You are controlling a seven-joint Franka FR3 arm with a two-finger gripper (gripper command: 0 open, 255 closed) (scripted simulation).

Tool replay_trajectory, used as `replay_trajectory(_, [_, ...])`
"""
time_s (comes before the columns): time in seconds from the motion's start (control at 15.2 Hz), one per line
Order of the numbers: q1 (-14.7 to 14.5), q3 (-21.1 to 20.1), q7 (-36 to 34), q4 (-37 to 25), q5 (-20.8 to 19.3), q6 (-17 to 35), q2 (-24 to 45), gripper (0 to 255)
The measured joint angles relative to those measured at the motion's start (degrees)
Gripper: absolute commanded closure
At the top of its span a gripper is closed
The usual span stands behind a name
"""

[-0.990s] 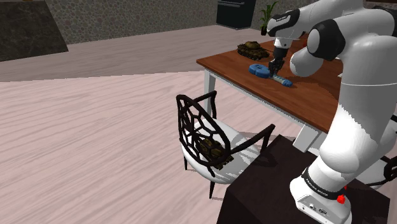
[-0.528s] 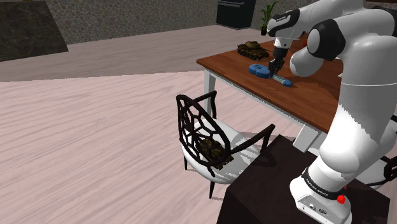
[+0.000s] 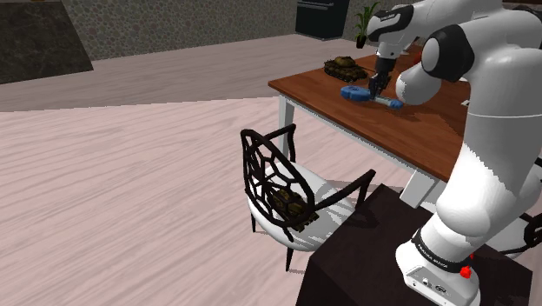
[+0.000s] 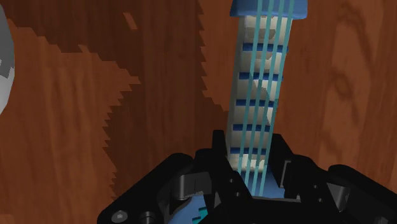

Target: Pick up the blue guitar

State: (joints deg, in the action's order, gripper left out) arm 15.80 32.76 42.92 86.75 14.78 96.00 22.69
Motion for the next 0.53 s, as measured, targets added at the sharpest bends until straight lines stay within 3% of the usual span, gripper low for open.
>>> replay_trajectory(0.53, [0.6, 0.2, -0.7, -5.8, -0.4, -6.0, -0.4, 255])
